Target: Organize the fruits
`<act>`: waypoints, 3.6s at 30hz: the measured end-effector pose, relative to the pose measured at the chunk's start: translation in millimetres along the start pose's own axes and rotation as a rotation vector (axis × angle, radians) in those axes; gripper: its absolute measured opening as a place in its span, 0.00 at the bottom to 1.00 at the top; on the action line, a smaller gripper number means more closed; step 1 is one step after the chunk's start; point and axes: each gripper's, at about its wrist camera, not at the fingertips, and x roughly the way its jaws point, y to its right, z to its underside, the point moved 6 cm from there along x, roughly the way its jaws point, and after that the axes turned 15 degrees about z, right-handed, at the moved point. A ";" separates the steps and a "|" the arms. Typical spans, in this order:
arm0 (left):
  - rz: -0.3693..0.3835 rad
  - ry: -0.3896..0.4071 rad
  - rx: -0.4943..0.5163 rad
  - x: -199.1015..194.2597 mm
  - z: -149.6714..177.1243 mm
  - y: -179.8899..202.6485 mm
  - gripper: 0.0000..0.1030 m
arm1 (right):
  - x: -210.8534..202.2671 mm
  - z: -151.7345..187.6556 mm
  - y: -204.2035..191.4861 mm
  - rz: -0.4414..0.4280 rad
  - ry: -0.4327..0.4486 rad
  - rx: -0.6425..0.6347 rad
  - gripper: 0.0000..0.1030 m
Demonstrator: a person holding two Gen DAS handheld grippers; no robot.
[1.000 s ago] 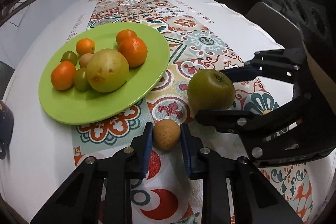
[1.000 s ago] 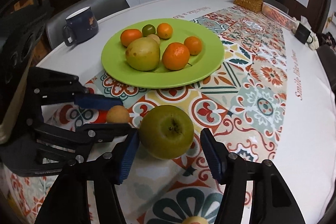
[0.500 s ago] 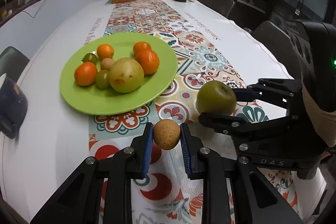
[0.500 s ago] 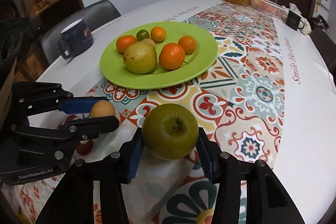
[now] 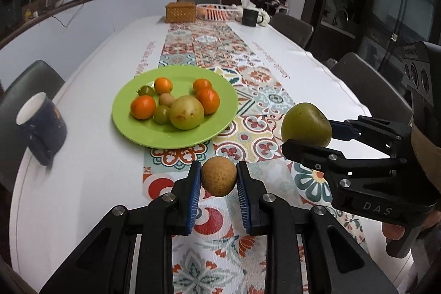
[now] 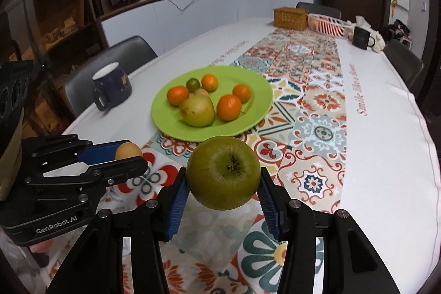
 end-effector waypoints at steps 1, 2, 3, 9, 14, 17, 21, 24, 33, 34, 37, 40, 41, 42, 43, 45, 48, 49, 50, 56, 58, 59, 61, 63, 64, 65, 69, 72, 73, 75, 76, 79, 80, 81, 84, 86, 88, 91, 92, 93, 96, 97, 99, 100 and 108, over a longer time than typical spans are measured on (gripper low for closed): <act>-0.006 0.010 -0.001 -4.9 -0.8 0.7 0.25 | -3.5 -0.4 0.3 0.001 0.006 0.004 0.48; -0.007 0.020 0.001 -9.2 -1.5 1.4 0.25 | -6.9 -1.2 0.0 0.002 0.013 0.007 0.48; -0.008 0.026 0.003 -12.4 -2.0 2.2 0.25 | -11.4 -2.6 -0.3 0.004 0.023 0.012 0.48; -0.019 0.076 0.028 -34.5 -11.0 5.2 0.25 | -31.4 -11.8 -1.3 0.023 0.072 0.027 0.48; -0.029 0.119 0.052 -49.2 -26.4 5.7 0.25 | -43.4 -22.8 -2.1 0.029 0.109 0.035 0.48; -0.035 0.139 0.063 -54.4 -34.9 4.3 0.25 | -48.1 -31.9 -3.1 0.030 0.130 0.035 0.48; -0.041 0.165 0.076 -59.2 -49.1 1.2 0.25 | -51.2 -44.9 -4.8 0.030 0.154 0.033 0.48; -0.047 0.183 0.090 -62.7 -59.9 -0.5 0.25 | -52.0 -56.2 -5.3 0.029 0.174 0.034 0.48; -0.069 0.197 0.110 -57.0 -89.1 -11.6 0.25 | -41.8 -89.2 -9.0 0.026 0.203 0.029 0.48; -0.070 0.195 0.108 -54.5 -92.4 -14.0 0.25 | -39.9 -91.9 -9.1 0.027 0.203 0.026 0.48; -0.069 0.187 0.100 -48.5 -99.6 -20.9 0.25 | -32.1 -100.6 -10.2 0.032 0.202 0.016 0.48; -0.072 0.178 0.094 -40.7 -105.1 -29.7 0.25 | -23.6 -108.5 -13.2 0.036 0.199 -0.001 0.48; -0.072 0.175 0.092 -38.6 -106.3 -32.0 0.25 | -20.3 -111.2 -14.1 0.037 0.197 -0.007 0.48; -0.073 0.173 0.090 -35.8 -108.1 -34.6 0.25 | -17.1 -113.9 -14.8 0.038 0.196 -0.011 0.48; -0.074 0.170 0.087 -33.2 -109.2 -37.7 0.25 | -13.5 -116.3 -15.4 0.038 0.194 -0.015 0.48; -0.073 0.164 0.077 -26.3 -111.2 -44.4 0.25 | -6.8 -120.4 -16.8 0.037 0.189 -0.020 0.48; -0.073 0.153 0.066 -17.3 -115.1 -54.4 0.25 | 6.2 -127.0 -17.7 0.037 0.177 -0.027 0.48; -0.073 0.149 0.063 -14.3 -116.4 -57.3 0.25 | 11.3 -129.5 -18.4 0.035 0.172 -0.031 0.48; -0.074 0.144 0.059 -9.7 -118.5 -61.3 0.25 | 15.1 -131.2 -19.2 0.034 0.167 -0.033 0.48; -0.075 0.105 0.037 13.4 -123.7 -82.1 0.25 | 45.6 -138.4 -22.6 0.039 0.125 -0.054 0.48; -0.073 0.084 0.026 23.6 -124.1 -90.1 0.25 | 57.3 -140.1 -23.4 0.045 0.108 -0.063 0.48; -0.067 0.074 0.018 28.6 -124.1 -94.4 0.25 | 62.0 -140.7 -23.4 0.048 0.100 -0.066 0.48; -0.059 0.047 -0.002 38.5 -123.6 -103.0 0.25 | 74.1 -141.1 -24.3 0.056 0.078 -0.078 0.48; -0.052 0.028 -0.012 46.8 -122.4 -110.0 0.25 | 85.1 -140.4 -24.9 0.053 0.054 -0.080 0.48; -0.046 0.014 -0.019 51.8 -121.4 -113.2 0.25 | 92.5 -139.3 -25.3 0.048 0.034 -0.082 0.48; -0.041 -0.001 -0.026 57.1 -120.3 -116.4 0.25 | 98.3 -138.8 -25.7 0.046 0.021 -0.083 0.48; -0.029 -0.050 -0.030 73.1 -114.8 -123.7 0.25 | 121.1 -134.2 -28.1 0.032 -0.028 -0.086 0.48; -0.026 -0.079 -0.031 81.5 -111.5 -128.6 0.25 | 135.3 -130.2 -30.6 0.023 -0.055 -0.093 0.48; -0.026 -0.087 -0.029 83.9 -110.3 -130.2 0.25 | 138.0 -129.0 -31.5 0.024 -0.060 -0.096 0.48; -0.024 -0.098 -0.030 87.8 -109.4 -132.9 0.25 | 144.2 -125.8 -33.3 0.020 -0.073 -0.099 0.48; -0.026 -0.103 -0.032 89.8 -109.0 -134.6 0.25 | 146.9 -124.9 -34.1 0.016 -0.078 -0.098 0.48; -0.044 -0.101 -0.029 88.9 -108.3 -136.8 0.36 | 152.9 -122.0 -35.1 0.006 -0.094 -0.088 0.48; -0.054 -0.095 -0.019 86.7 -108.2 -136.5 0.38 | 153.7 -120.6 -34.7 0.006 -0.095 -0.087 0.48; -0.063 -0.089 -0.013 84.9 -108.2 -136.5 0.43 | 154.7 -118.0 -34.2 0.004 -0.105 -0.087 0.48; -0.102 -0.062 -0.006 74.4 -107.4 -137.1 0.48 | 153.3 -116.6 -33.2 -0.019 -0.102 -0.070 0.55; -0.124 -0.044 -0.004 66.0 -105.8 -135.6 0.49 | 146.9 -116.9 -31.0 -0.003 -0.071 -0.059 0.61; -0.151 -0.025 0.001 56.5 -103.1 -132.7 0.54 | 137.8 -116.1 -29.7 0.014 -0.045 -0.061 0.62; -0.197 0.013 0.009 39.7 -99.9 -126.1 0.55 | 121.2 -114.3 -24.7 0.044 -0.007 -0.053 0.62; -0.207 0.022 0.011 34.9 -99.9 -123.9 0.56 | 116.3 -113.7 -22.6 0.057 0.001 -0.052 0.63; -0.216 0.029 0.013 30.5 -99.9 -121.5 0.58 | 108.9 -113.3 -20.1 0.073 0.016 -0.043 0.64; -0.227 0.067 0.014 12.3 -99.3 -110.8 0.62 | 81.1 -110.8 -10.7 0.109 0.064 0.002 0.68; -0.236 0.083 0.015 4.7 -99.4 -106.4 0.64 | 73.5 -110.5 -8.6 0.118 0.075 0.010 0.68; -0.236 0.111 0.015 -8.0 -99.6 -98.1 0.67 | 56.6 -109.1 -5.2 0.138 0.103 0.028 0.69; -0.234 0.126 0.015 -16.1 -98.3 -92.6 0.68 | 45.1 -107.7 -3.6 0.147 0.121 0.039 0.72; -0.251 0.193 0.031 -62.6 -80.4 -54.0 0.80 | -19.6 -85.7 0.1 0.179 0.183 0.099 0.78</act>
